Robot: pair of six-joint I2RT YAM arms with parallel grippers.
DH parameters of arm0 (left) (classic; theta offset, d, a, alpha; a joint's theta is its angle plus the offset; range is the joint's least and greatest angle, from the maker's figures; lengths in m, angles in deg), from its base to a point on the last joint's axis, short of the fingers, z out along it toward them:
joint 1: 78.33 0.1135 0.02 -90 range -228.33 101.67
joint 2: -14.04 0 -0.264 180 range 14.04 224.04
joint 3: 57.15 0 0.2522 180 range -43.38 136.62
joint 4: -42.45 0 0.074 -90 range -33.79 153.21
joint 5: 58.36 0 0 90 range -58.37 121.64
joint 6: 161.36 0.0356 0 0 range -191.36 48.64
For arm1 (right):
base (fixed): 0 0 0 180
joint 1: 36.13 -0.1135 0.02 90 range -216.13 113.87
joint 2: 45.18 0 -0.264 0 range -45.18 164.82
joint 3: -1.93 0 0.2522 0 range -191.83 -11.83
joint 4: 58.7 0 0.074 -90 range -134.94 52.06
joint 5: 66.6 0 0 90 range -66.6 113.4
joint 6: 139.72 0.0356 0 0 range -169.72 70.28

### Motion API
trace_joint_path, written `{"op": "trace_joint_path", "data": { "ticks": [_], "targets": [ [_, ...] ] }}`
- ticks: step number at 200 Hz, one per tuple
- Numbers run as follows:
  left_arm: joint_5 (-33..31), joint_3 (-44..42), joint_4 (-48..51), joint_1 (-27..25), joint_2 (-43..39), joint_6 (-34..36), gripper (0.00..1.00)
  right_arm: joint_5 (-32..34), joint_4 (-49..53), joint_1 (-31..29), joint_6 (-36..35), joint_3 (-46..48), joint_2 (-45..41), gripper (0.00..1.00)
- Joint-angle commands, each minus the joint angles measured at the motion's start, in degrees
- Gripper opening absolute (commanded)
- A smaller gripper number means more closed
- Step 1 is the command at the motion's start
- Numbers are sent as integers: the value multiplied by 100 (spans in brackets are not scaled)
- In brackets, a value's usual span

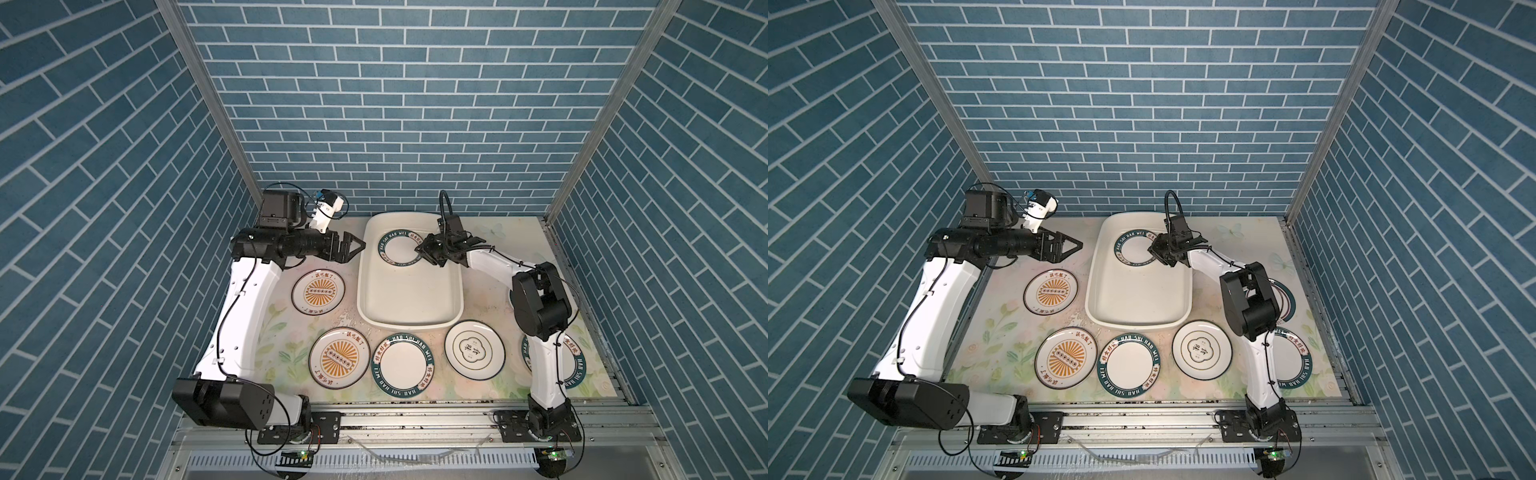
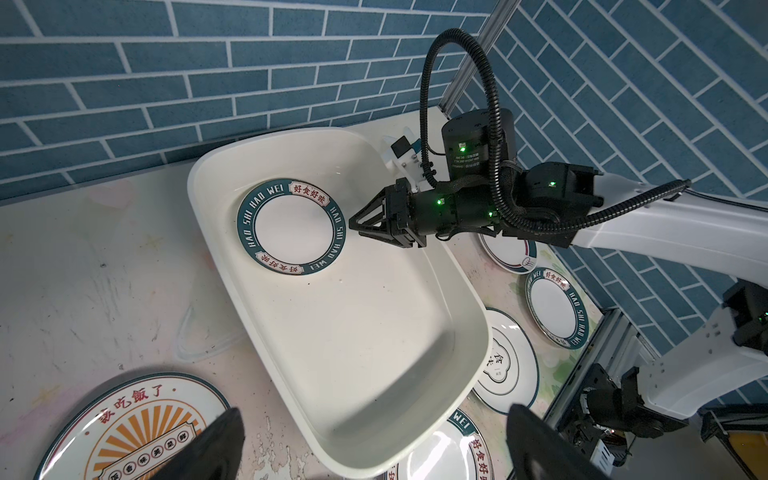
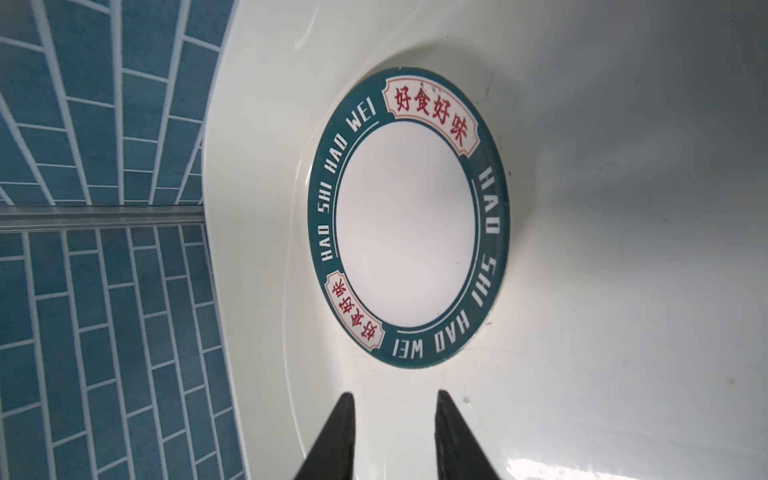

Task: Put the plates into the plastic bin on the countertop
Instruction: 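Open the right gripper and lift it away from the plate, then move the right gripper back toward the red-striped plate nearer the robot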

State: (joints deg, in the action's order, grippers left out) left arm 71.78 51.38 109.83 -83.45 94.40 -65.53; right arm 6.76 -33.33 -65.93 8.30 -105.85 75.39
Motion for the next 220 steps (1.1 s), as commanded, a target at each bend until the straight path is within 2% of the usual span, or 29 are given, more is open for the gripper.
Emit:
{"op": "trace_joint_path", "data": {
  "ticks": [1, 15, 45, 111, 160, 220],
  "targets": [
    [55, 41, 1, 38, -84, 2, 100, 170, 749, -22, -653, -289, -679, 34],
    [64, 75, 25, 38, -59, 15, 100, 460, 1074, -19, -944, -280, -988, 35],
    [37, 120, 55, 38, 19, 42, 100, 1340, 1577, 130, -1351, 120, -1814, 44],
    [114, 226, 159, 38, 191, 143, 100, 3018, 2145, 1358, -1290, 2100, -3225, 50],
    [182, 117, 105, 38, 183, 146, 100, 3331, 2003, 2265, -1101, 3222, -3734, 52],
    [238, 81, 95, 38, 234, 147, 100, 3526, 1825, 3040, -968, 3904, -4017, 56]
  ]
}}
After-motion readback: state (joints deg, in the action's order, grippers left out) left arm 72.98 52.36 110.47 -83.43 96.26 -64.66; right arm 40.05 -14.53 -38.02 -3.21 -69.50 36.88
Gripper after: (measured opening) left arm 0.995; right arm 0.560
